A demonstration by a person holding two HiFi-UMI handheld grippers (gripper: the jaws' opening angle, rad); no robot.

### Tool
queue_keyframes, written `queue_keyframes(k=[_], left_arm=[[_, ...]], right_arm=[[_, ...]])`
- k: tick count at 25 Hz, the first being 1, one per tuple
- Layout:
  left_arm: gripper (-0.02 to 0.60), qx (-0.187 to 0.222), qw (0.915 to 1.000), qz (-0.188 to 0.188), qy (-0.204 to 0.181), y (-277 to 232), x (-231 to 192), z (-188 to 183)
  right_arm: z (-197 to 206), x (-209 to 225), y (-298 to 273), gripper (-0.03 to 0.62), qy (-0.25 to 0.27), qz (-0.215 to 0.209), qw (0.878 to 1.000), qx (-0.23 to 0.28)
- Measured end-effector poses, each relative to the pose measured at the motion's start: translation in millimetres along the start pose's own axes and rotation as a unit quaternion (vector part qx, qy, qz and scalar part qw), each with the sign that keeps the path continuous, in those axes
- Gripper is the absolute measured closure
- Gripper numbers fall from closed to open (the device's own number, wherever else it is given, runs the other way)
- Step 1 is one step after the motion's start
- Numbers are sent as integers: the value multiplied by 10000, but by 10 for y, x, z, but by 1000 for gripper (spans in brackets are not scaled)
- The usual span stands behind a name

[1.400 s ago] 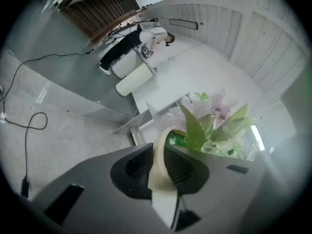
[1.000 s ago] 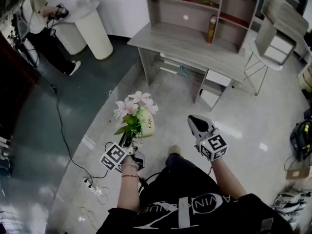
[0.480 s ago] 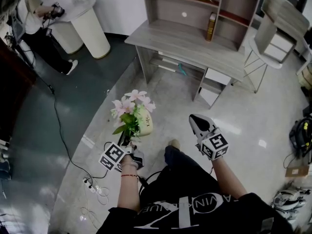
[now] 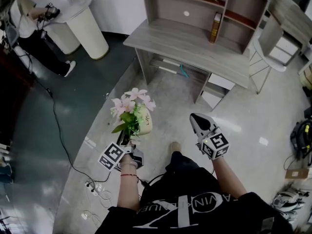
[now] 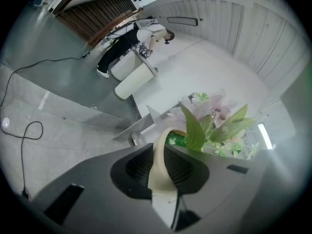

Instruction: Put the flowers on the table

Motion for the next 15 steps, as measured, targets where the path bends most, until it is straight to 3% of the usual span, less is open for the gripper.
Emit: queue_keyframes(k=[9,15], left_arm=[[512,-50,10000,41,29,-1016,73,-367],[512,-13,10000,-86,-6,-1107,46,-382]], right_arm=[[-204,563,-811,583,-49,10,10000,-77],[-207,656,-915,583,-30,-81,9999,-106]])
Point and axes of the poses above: the fingertips, and each gripper's own axes: y backward along the fingers, x to its right, z out of its underside, the point moved 6 cm from there along y, backward along the fingers, and after that the axes turned 9 degrees about z, right-handed, at the moved point
